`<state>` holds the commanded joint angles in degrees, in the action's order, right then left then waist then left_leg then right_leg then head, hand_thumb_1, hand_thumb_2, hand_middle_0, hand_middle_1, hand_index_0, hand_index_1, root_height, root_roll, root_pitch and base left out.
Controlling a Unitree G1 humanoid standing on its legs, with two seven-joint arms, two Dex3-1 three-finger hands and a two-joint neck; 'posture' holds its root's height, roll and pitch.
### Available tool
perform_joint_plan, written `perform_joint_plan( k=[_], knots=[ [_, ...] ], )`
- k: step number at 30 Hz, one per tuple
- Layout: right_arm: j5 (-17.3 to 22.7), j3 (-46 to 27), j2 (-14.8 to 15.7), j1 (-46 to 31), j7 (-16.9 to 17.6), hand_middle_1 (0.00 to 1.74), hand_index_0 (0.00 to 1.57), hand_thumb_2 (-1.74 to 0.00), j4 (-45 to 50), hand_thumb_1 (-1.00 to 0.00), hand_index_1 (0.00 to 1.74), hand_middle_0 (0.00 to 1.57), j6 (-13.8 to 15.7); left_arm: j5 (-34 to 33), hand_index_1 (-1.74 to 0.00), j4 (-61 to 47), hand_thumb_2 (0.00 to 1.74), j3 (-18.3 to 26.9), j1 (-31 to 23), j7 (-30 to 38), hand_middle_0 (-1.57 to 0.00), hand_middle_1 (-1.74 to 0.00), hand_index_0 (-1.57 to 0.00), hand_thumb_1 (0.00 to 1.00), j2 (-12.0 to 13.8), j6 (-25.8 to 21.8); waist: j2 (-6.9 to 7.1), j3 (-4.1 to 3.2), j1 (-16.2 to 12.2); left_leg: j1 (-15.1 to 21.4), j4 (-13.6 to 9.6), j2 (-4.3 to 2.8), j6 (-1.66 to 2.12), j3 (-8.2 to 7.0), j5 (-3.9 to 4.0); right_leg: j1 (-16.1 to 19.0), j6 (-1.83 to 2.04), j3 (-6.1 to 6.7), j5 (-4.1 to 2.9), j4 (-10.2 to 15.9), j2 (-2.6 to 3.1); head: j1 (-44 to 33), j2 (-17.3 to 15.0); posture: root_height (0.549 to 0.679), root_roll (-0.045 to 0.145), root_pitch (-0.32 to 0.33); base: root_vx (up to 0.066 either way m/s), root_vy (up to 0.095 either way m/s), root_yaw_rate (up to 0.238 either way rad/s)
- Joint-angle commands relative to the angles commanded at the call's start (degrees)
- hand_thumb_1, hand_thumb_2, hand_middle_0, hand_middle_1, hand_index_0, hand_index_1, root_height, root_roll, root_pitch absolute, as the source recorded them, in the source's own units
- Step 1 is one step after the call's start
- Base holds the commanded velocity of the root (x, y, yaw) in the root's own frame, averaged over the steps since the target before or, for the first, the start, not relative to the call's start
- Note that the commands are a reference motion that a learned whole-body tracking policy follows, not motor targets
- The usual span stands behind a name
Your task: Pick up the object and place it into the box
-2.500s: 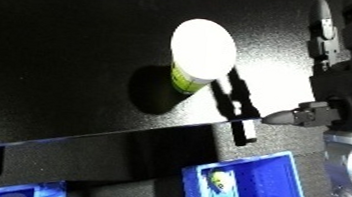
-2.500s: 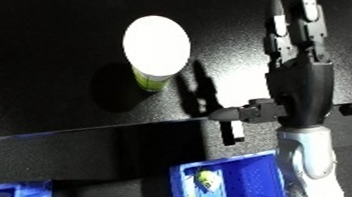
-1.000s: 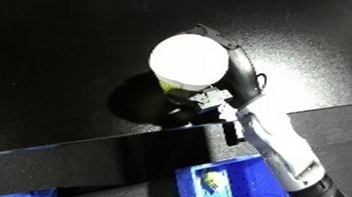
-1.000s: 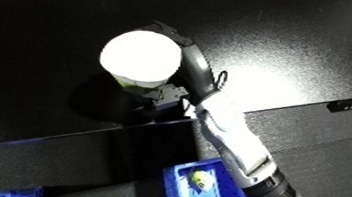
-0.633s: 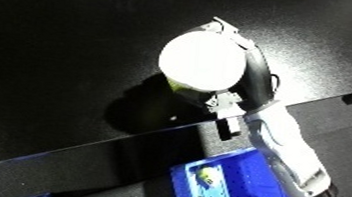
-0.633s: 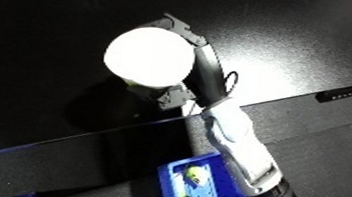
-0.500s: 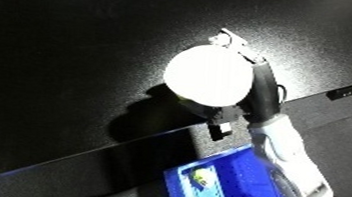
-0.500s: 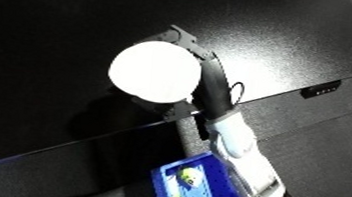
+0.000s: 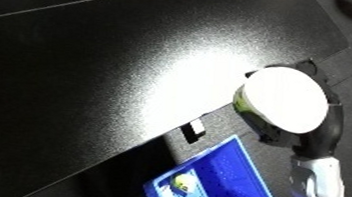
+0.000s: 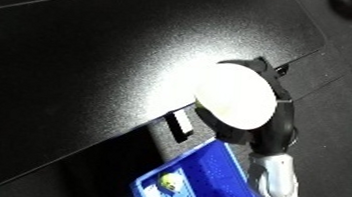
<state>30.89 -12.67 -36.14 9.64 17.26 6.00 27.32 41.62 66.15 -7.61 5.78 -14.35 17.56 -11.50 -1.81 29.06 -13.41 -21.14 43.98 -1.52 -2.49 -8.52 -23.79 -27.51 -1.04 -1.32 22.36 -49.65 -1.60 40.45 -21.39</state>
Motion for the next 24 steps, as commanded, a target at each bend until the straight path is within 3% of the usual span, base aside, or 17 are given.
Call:
perform_joint_plan(
  k=[4,7,13,17,21,24],
  knots=[
    [5.5,-4.7,2.2,-4.8,1.7,1.57,1.41,-1.57,-3.4,-0.9,1.57,1.41,6.6,1.5,0.0,-0.7,0.0,1.0,-0.6,0.1,0.0,0.0,0.0,0.0,-0.2,-0.5,0.0,0.14,-1.3,0.0,-0.4,0.1,-0.38,-0.62,-0.25,-0.7,0.16,0.49,-0.11,0.1,1.01,3.6,0.6,0.624,0.063,0.022,-0.032,0.057,-0.137],
    [10.2,-6.8,3.7,-7.1,0.4,1.57,1.41,-1.57,-9.0,-0.9,1.57,1.41,7.8,2.9,0.0,-0.3,0.0,1.2,-0.2,0.2,0.0,0.0,0.0,0.0,-0.4,-0.8,-0.26,0.34,-2.1,0.1,-0.6,0.41,-0.52,-0.79,-0.3,-0.9,0.21,0.94,-0.36,0.3,1.67,8.5,-0.4,0.625,0.062,0.027,-0.017,0.069,-0.099],
    [18.7,-7.7,1.9,-8.3,-5.6,1.57,1.41,-1.57,-23.4,-0.9,1.57,1.41,5.6,6.4,0.0,1.4,0.0,1.8,0.7,0.5,0.0,0.0,0.0,0.0,0.0,-1.3,-0.57,0.62,-2.9,0.5,-0.3,1.22,-0.8,-0.6,-0.58,-0.6,-0.16,1.73,-0.92,0.9,2.85,16.5,-5.6,0.626,0.06,0.027,0.001,0.048,-0.072],
    [17.6,-5.8,0.4,-8.2,-7.9,1.57,1.41,-1.57,-32.1,-0.9,1.57,1.41,3.0,7.6,0.0,1.8,0.0,2.4,1.2,0.8,0.0,0.0,0.0,0.0,0.5,-0.7,-0.93,0.66,-2.9,0.5,0.2,1.67,-1.12,-0.3,-0.75,-0.6,-0.3,2.16,-1.3,1.1,3.38,18.5,-9.9,0.626,0.06,0.023,0.013,0.016,-0.021],
    [17.1,-1.5,0.0,-7.2,-9.5,1.57,1.41,-1.57,-39.6,-0.9,1.57,1.41,-1.8,8.6,0.0,1.4,0.0,2.8,2.1,1.6,0.0,0.0,0.0,0.0,1.0,0.2,-1.37,0.6,-2.6,0.4,0.1,1.94,-1.39,0.0,-0.6,-0.9,-0.4,2.33,-1.48,1.0,3.62,19.3,-12.0,0.626,0.058,0.024,-0.012,-0.012,0.039],
    [19.7,2.0,0.2,-6.1,-12.6,1.3,1.18,-1.3,-44.0,-0.75,1.3,1.18,-5.6,8.0,0.0,1.3,0.0,2.3,2.6,1.4,0.0,0.0,0.0,0.0,1.4,0.7,-1.63,0.5,-2.0,0.3,-0.3,2.13,-1.37,0.44,-0.18,-1.0,-0.44,2.23,-1.67,1.2,3.61,20.6,-12.9,0.626,0.057,0.026,-0.031,-0.041,0.071]
  ],
)
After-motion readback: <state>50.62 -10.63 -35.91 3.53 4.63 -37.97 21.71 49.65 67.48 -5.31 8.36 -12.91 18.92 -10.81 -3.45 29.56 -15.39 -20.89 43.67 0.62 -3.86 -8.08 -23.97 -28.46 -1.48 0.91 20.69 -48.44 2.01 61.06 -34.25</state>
